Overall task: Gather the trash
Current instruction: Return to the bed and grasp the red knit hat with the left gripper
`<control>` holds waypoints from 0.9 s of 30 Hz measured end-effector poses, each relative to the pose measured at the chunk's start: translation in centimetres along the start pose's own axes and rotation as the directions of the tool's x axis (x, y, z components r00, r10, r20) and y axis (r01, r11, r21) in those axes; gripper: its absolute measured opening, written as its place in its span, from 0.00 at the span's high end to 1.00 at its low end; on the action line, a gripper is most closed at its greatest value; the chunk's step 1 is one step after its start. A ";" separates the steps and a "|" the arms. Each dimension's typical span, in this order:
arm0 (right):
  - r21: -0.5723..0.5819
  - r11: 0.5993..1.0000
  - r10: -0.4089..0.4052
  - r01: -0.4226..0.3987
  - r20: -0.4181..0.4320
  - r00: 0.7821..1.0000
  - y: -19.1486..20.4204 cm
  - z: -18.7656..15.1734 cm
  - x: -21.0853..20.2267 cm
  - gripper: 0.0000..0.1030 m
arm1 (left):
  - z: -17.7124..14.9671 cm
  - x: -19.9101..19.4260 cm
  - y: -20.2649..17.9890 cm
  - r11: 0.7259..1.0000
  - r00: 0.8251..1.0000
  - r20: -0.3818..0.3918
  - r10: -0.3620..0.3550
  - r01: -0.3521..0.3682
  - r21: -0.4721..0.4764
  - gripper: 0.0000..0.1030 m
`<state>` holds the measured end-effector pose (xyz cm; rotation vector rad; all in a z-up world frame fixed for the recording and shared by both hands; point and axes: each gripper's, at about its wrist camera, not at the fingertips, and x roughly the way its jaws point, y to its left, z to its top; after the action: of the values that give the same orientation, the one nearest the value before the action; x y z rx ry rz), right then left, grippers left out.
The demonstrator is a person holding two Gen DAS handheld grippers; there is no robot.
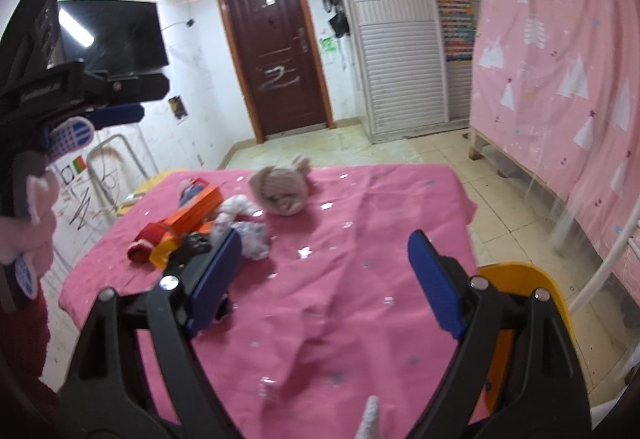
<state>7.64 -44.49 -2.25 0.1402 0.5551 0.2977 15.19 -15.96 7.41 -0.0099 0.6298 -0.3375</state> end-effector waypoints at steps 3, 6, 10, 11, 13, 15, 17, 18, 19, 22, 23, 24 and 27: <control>-0.021 1.000 0.021 -0.021 -0.028 0.999 1.5 -0.2 1.0 0.21 | -0.4 -0.2 2.9 0.999 0.999 -0.005 0.032 -0.032 -0.028 0.30; -0.036 0.998 0.051 -0.054 -0.064 0.997 3.0 -0.4 2.1 0.21 | -0.9 0.0 5.8 0.996 0.997 -0.024 0.074 -0.075 -0.050 0.30; -0.061 0.994 0.083 -0.089 -0.103 0.991 5.1 -0.8 3.4 0.21 | -2.0 0.8 9.4 0.989 0.989 -0.067 0.130 -0.135 -0.066 0.29; -0.068 0.993 0.093 -0.101 -0.115 0.989 5.7 -0.9 3.7 0.21 | -2.5 0.9 10.3 0.987 0.987 -0.078 0.141 -0.146 -0.072 0.29; -0.075 0.990 0.108 -0.118 -0.132 0.985 6.5 -1.1 4.2 0.21 | -3.2 1.3 11.7 0.982 0.983 -0.097 0.159 -0.167 -0.089 0.29; -0.084 0.987 0.125 -0.140 -0.160 0.979 7.4 -1.4 4.8 0.21 | -4.3 1.7 13.0 0.978 0.978 -0.121 0.171 -0.184 -0.099 0.27; -0.096 0.985 0.128 -0.147 -0.179 0.975 8.2 -1.6 5.3 0.21 | -5.2 2.3 13.7 0.977 0.975 -0.146 0.169 -0.186 -0.108 0.26; -0.104 0.983 0.128 -0.151 -0.196 0.972 8.7 -1.8 5.7 0.20 | -5.7 2.6 14.2 0.976 0.972 -0.162 0.168 -0.187 -0.108 0.26; -0.108 0.982 0.129 -0.154 -0.207 0.970 9.0 -2.0 5.9 0.20 | -6.2 2.9 14.4 0.976 0.971 -0.171 0.168 -0.188 -0.108 0.26; -0.129 0.980 0.117 -0.152 -0.243 0.963 9.8 -2.5 6.6 0.16 | -7.6 4.2 15.0 0.976 0.962 -0.214 0.168 -0.193 -0.104 0.26; -0.134 0.979 0.114 -0.151 -0.253 0.961 10.0 -2.6 6.9 0.16 | -8.1 4.5 15.1 0.976 0.960 -0.229 0.162 -0.190 -0.105 0.26; -0.138 0.979 0.113 -0.153 -0.264 0.958 10.3 -2.8 7.1 0.16 | -8.5 4.9 15.3 0.977 0.957 -0.244 0.158 -0.187 -0.103 0.26; -0.153 0.976 0.108 -0.155 -0.280 0.954 10.8 -3.1 7.3 0.16 | -9.7 6.1 15.4 0.977 0.947 -0.277 0.163 -0.194 -0.089 0.26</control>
<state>9.33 -31.81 -6.22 -0.0334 0.7892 0.4986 18.88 -2.44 -5.71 -0.0179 0.9131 -0.1254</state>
